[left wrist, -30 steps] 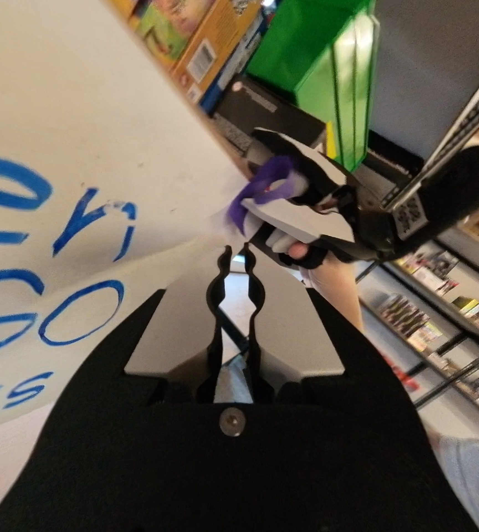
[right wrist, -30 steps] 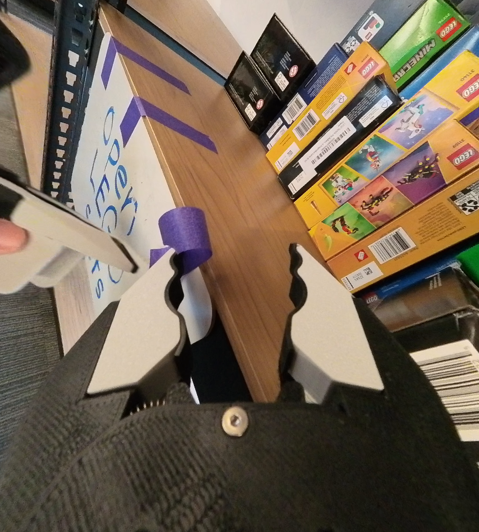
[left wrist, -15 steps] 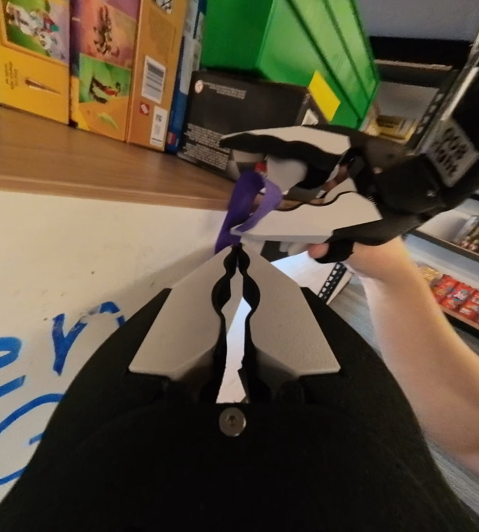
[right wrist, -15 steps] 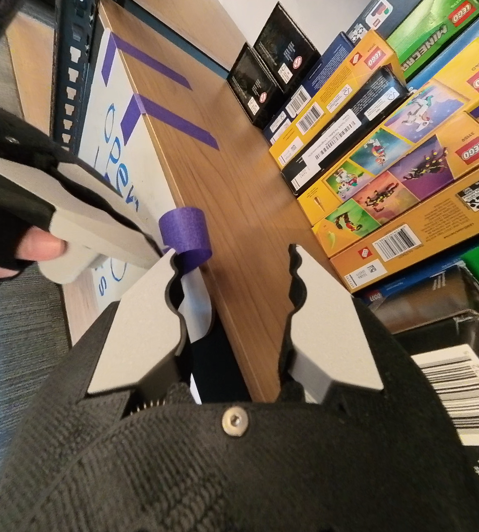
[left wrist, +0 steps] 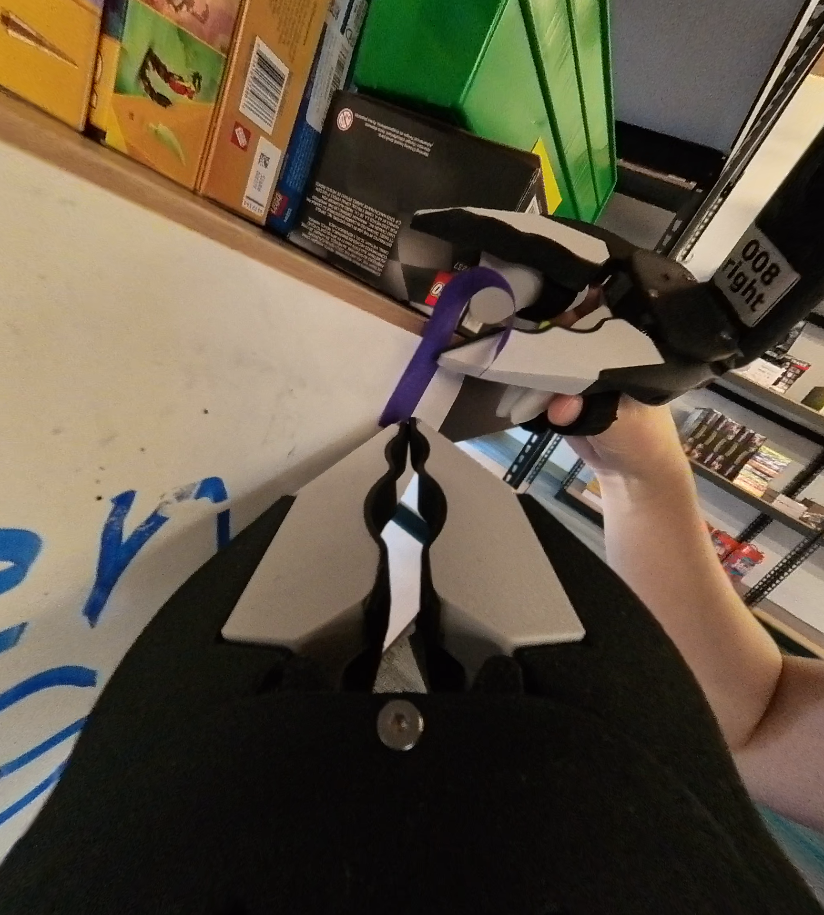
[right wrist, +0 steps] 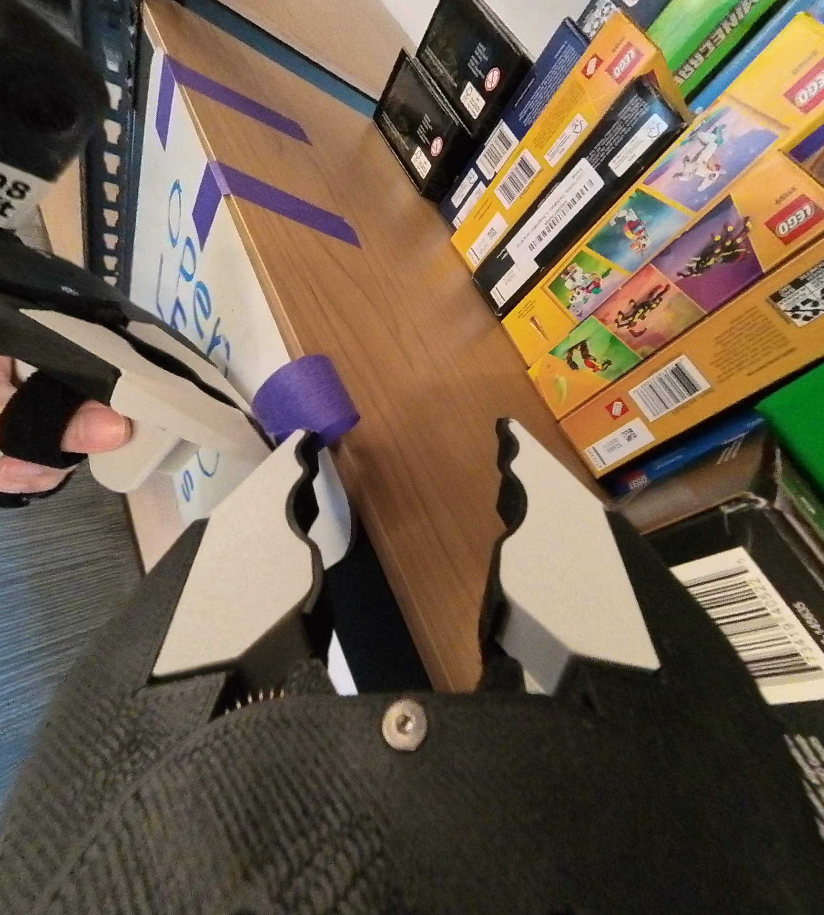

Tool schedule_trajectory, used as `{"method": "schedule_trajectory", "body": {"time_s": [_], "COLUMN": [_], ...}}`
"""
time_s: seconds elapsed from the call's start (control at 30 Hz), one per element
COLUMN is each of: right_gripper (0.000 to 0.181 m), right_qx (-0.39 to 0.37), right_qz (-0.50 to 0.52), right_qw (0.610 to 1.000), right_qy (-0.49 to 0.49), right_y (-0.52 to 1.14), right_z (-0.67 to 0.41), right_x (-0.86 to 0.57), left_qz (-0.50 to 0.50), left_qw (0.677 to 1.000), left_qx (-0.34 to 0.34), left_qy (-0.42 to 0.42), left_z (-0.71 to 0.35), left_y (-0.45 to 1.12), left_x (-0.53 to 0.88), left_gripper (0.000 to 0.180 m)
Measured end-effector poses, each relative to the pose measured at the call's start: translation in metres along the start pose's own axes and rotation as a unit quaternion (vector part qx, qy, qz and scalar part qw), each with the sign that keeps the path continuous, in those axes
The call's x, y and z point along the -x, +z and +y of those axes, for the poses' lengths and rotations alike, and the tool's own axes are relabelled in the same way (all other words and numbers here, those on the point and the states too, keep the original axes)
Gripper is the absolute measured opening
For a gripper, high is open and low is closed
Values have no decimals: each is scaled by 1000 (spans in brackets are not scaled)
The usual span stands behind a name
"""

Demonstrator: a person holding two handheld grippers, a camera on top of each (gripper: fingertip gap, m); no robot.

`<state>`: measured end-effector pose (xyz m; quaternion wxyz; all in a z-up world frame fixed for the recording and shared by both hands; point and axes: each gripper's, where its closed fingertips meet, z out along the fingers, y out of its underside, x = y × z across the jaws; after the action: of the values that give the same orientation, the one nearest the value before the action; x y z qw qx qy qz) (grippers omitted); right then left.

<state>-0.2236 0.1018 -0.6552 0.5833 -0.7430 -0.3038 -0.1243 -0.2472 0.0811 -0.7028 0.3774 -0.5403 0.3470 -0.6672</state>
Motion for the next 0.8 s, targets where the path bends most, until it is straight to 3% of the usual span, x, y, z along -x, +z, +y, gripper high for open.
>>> {"method": "schedule_trajectory", "body": {"time_s": [0.4, 0.8], "right_gripper": [78, 81], "right_qx": [4, -10], "right_qz": [12, 25], "right_qw": [1000, 1000], "right_qy": [-10, 3], "right_y": [1, 1], "right_z": [-2, -6], "right_x": [-2, -5], "left_qz": [30, 26], "left_qw": [999, 1000], "left_qx": [23, -7], "left_qy": [-6, -9], "left_z": [7, -6], "left_y": [7, -3], "left_x": [-3, 0], "left_gripper": [0, 0]}}
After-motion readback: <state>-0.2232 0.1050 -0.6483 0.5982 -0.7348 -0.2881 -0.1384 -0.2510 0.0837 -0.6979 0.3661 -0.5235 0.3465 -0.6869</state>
